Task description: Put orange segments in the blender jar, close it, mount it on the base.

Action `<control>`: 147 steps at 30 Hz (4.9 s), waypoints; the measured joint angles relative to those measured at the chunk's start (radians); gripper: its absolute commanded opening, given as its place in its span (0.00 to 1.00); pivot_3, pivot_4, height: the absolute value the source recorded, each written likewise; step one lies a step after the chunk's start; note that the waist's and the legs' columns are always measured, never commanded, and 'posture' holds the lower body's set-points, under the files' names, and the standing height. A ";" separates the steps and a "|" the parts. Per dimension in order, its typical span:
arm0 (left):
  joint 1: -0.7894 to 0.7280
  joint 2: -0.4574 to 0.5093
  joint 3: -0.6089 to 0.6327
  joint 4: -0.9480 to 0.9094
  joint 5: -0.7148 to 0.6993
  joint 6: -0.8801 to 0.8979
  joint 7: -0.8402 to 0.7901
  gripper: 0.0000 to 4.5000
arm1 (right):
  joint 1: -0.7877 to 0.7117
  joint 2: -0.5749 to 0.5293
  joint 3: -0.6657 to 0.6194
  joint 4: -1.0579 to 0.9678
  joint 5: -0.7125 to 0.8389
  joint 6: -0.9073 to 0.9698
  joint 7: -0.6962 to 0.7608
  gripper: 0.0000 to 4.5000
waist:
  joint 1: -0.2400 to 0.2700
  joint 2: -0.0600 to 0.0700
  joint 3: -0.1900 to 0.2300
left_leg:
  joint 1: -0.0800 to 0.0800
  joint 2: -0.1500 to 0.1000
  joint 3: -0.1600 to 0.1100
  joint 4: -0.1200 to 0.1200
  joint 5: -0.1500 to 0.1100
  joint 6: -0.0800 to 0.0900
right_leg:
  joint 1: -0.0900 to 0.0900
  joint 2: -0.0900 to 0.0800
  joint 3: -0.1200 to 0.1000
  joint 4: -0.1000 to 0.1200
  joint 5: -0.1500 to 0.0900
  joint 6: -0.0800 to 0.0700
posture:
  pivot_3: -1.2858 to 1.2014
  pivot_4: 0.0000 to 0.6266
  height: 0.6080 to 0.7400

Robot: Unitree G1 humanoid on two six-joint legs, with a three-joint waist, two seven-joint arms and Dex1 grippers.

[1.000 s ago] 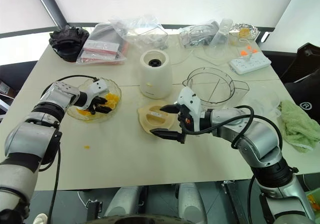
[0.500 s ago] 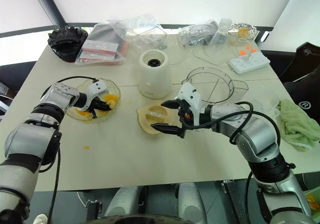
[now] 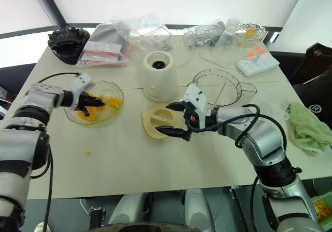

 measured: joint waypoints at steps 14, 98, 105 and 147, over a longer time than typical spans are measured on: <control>0.319 -0.025 0.205 -0.618 -0.303 0.347 0.059 0.06 | -0.014 0.008 0.015 0.037 -0.031 -0.021 0.035 1.00 | 0.002 0.000 0.000 | 0.000 0.002 -0.002 0.000 0.000 0.000 | 0.000 -0.001 0.001 0.000 0.000 0.000 | 0.52 0.24 1.00; -0.447 -0.676 0.123 -0.011 -0.257 -0.090 -0.268 0.99 | 1.424 -0.422 -0.803 -0.624 0.532 -0.568 -0.916 1.00 | 0.028 -0.002 0.001 | 0.000 0.001 0.001 0.002 -0.002 0.003 | 0.005 0.001 0.002 -0.006 -0.001 0.002 | 0.52 0.24 1.00; -0.232 -0.562 0.067 -0.274 -0.269 -0.016 -0.334 0.99 | 1.559 -0.247 -1.016 -0.628 0.511 -0.540 -0.852 1.00 | 0.027 -0.001 0.001 | 0.001 0.003 0.001 0.001 -0.002 0.003 | 0.006 0.000 0.003 -0.008 -0.001 0.001 | 0.52 0.24 1.00; 0.413 -0.370 -0.174 -1.109 -0.362 0.309 -0.063 0.99 | 0.542 -0.100 -0.729 0.196 0.014 0.017 -0.925 1.00 | 0.026 0.009 -0.005 | 0.003 0.001 0.004 0.001 -0.002 0.004 | 0.007 0.000 0.006 -0.007 -0.001 0.002 | 0.52 0.24 1.00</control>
